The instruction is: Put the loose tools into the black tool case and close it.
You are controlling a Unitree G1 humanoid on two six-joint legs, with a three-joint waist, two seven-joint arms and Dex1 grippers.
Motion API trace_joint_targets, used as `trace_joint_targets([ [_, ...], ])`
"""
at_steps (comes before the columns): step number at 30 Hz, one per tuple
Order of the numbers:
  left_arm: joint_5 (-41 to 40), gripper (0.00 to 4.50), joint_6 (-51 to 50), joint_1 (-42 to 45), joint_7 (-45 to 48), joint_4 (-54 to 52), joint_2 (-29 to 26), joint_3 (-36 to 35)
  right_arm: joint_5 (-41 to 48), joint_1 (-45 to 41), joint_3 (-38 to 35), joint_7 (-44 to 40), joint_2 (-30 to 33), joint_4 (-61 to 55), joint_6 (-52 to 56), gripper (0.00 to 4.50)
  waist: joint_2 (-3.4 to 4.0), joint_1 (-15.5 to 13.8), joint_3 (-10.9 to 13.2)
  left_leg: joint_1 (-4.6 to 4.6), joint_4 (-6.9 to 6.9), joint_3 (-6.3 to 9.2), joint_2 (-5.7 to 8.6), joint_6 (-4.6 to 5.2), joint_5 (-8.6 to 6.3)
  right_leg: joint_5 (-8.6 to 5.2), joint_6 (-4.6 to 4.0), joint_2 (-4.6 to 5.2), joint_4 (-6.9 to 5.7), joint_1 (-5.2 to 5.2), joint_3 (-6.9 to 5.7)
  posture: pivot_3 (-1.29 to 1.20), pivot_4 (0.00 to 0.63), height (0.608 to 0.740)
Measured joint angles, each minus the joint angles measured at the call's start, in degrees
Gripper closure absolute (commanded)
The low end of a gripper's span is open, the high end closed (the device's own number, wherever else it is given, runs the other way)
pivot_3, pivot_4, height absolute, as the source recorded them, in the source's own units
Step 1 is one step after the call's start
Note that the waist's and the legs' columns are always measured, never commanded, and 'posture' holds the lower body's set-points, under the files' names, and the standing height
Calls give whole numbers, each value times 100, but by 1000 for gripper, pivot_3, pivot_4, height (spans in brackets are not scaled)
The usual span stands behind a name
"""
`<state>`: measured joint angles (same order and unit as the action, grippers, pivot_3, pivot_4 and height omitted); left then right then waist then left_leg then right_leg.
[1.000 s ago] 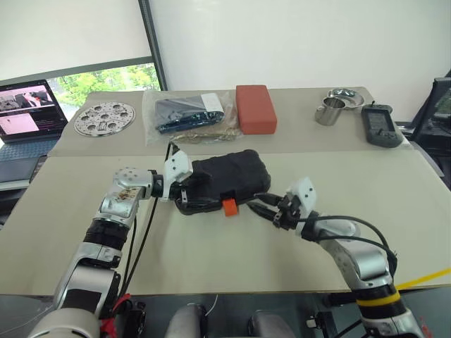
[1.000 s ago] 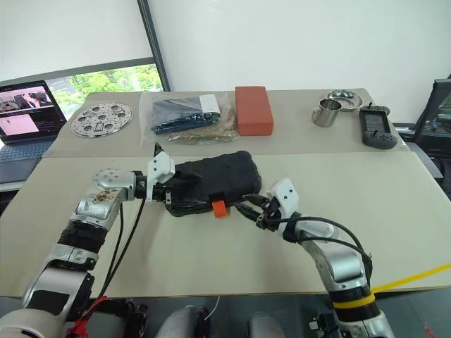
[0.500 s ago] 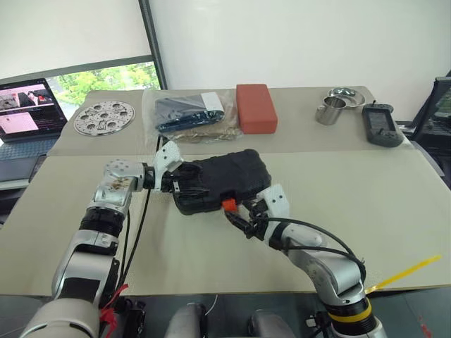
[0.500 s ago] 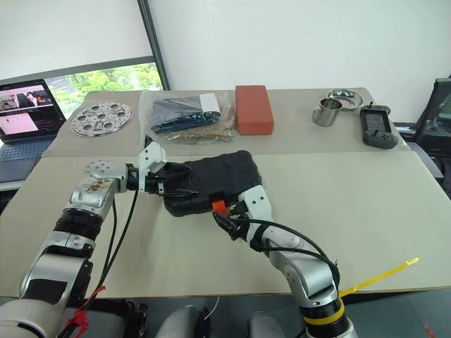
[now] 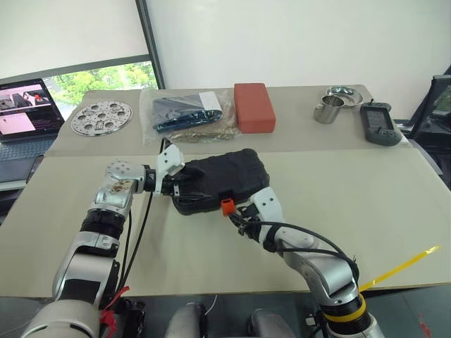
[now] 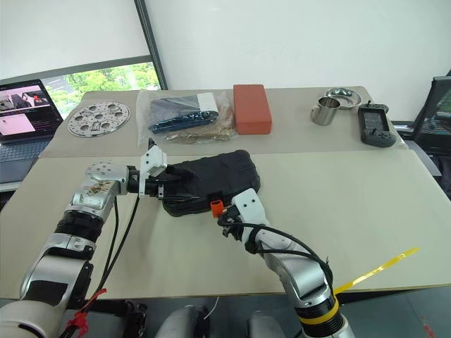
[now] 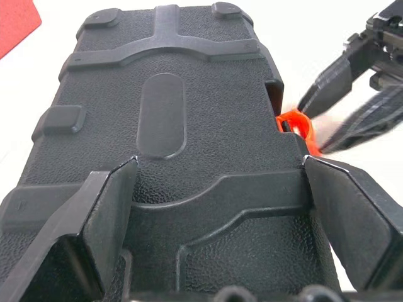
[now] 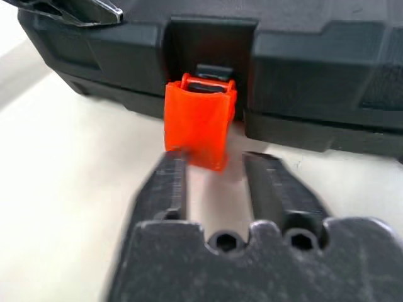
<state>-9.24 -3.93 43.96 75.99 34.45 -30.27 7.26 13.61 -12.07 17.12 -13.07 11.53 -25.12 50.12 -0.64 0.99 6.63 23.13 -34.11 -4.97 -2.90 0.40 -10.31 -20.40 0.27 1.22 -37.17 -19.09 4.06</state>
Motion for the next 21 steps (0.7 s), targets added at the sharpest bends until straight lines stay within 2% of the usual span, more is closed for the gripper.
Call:
trace_joint_targets([
  [2,0,0,1,-3,-1,0,0,-2,-25,-1,-3,5,-21,16,0,4482,0,1,-1,0,0,0,0,0,0,0,0,0,0,0,0,0,150,740],
  [10,1,0,25,-4,-3,5,0,-1,12,-56,-25,-91,-204,94,21,4482,-1,2,-2,0,0,0,-1,0,0,0,0,-1,0,0,0,0,150,740],
  [17,2,0,44,-4,-6,17,4,-1,116,-36,-11,-433,129,117,295,4482,-1,2,-2,0,0,0,-1,0,0,0,0,-1,0,0,-1,0,150,740],
  [21,8,0,53,-19,-24,22,8,-2,118,-78,-44,-501,-28,460,151,4482,-4,15,-12,-3,0,0,-2,0,0,0,0,-4,0,2,0,0,150,740],
])
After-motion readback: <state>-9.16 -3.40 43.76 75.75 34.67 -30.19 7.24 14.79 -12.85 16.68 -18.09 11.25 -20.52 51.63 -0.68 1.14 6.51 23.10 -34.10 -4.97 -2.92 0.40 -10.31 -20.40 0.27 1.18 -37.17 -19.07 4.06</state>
